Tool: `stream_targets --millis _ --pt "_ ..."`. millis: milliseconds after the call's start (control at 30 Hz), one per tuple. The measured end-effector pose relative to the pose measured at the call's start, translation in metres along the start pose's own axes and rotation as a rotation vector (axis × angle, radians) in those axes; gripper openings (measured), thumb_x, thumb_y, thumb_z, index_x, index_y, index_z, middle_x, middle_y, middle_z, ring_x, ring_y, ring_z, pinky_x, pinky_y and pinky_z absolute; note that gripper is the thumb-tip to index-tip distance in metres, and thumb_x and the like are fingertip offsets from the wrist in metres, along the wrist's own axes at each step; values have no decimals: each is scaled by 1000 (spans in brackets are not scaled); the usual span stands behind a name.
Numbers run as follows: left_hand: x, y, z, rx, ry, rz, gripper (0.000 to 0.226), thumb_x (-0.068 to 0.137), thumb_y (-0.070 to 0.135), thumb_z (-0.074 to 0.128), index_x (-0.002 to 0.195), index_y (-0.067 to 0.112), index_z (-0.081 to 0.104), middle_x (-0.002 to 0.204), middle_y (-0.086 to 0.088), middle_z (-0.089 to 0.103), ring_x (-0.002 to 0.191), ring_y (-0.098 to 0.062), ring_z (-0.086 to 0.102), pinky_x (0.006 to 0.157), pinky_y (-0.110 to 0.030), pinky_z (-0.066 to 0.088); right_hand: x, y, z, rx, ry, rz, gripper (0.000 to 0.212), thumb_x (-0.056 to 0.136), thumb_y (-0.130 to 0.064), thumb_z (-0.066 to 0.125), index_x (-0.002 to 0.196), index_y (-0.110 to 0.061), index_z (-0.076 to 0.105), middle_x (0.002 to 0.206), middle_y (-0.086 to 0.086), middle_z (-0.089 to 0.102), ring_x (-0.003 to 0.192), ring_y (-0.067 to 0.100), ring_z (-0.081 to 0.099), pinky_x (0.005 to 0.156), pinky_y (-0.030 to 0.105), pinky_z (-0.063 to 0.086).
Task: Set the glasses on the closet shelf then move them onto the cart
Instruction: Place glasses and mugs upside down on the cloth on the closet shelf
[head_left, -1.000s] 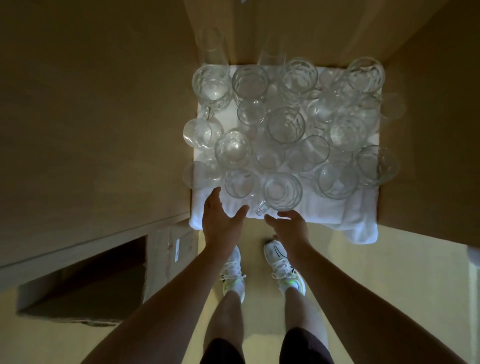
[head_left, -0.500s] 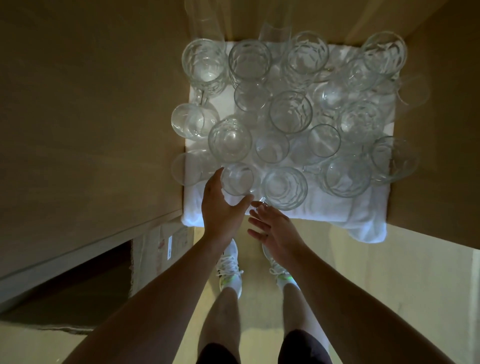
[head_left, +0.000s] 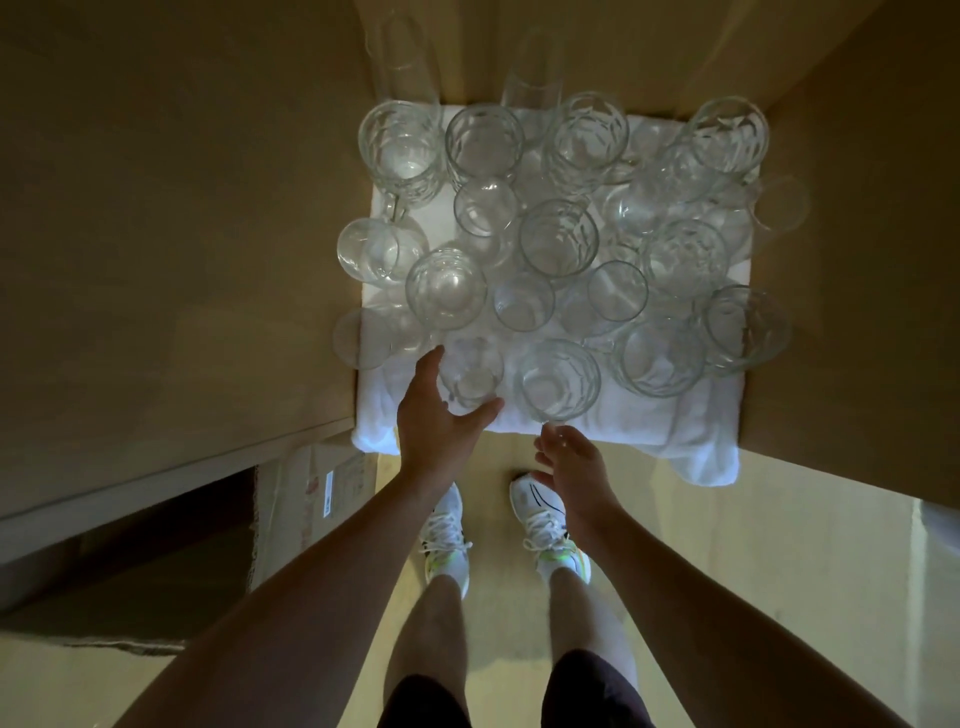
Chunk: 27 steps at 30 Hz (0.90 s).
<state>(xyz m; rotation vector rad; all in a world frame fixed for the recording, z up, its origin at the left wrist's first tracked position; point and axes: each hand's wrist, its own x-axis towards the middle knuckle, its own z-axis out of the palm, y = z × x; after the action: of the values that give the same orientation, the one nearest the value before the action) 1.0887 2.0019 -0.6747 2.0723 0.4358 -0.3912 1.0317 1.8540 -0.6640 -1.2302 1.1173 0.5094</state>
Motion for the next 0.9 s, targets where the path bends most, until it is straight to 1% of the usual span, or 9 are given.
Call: stream_targets --millis 67,133,233,367,500,667,767,833,900 --pt "-9 3 -2 39 0 12 85 65 37 94 136 23 49 116 18 57 107 -6 58 93 -38 57 -3 -4 -5 -16 2 -7 22 105 -27 52 89 -14 60 93 10 54 89 22 51 83 38 48" --pt "-18 5 -5 53 11 11 82 63 42 92 130 23 49 108 18 58 100 -10 60 89 -42 58 -9 -5 -10 -35 1 9 24 105 -29 51 88 -15 60 90 10 52 84 21 50 81 37 48" --pt "-33 14 -15 44 18 -11 82 59 48 88 127 22 50 106 15 60 101 -13 62 90 -44 57 -24 -7 -19 -121 1 -5 27 104 -32 50 86 -16 61 85 8 52 79 19 51 78 37 51" --pt "-51 33 -30 47 57 -9 80 62 42 94 128 21 51 105 15 60 101 -12 61 91 -44 56 -51 -15 -30 -159 -10 -31 27 105 -33 50 87 -16 62 81 6 55 75 19 53 75 38 49" --pt "-68 60 -50 33 81 6 83 57 54 87 127 29 51 111 15 64 106 -14 64 91 -43 56 -82 -37 -34 -159 -33 -82 29 105 -34 50 85 -16 61 79 6 55 75 19 53 72 33 48" --pt "-81 105 -78 68 138 115 78 59 50 87 124 23 55 103 9 67 96 -18 65 81 -34 53 -116 -81 -34 -164 -61 -166 28 103 -34 51 85 -14 59 78 4 56 73 17 53 75 34 49" --pt "-88 138 -98 48 178 146 76 61 45 91 124 23 54 102 9 67 95 -20 66 81 -36 54 -141 -111 -31 -130 -78 -226 29 102 -32 54 80 -14 57 71 4 55 68 18 51 72 34 48" --pt "-92 162 -111 53 212 164 71 64 39 93 122 22 55 99 11 65 95 -21 66 80 -32 51 -157 -130 -28 -110 -78 -288 32 102 -34 56 78 -12 58 68 5 56 67 19 51 70 34 47" --pt "-98 186 -124 66 241 197 67 66 41 92 119 22 55 100 11 65 95 -20 66 79 -29 49 -175 -150 -25 -73 -93 -346 35 101 -35 58 76 -11 56 65 5 54 67 20 50 68 34 47"
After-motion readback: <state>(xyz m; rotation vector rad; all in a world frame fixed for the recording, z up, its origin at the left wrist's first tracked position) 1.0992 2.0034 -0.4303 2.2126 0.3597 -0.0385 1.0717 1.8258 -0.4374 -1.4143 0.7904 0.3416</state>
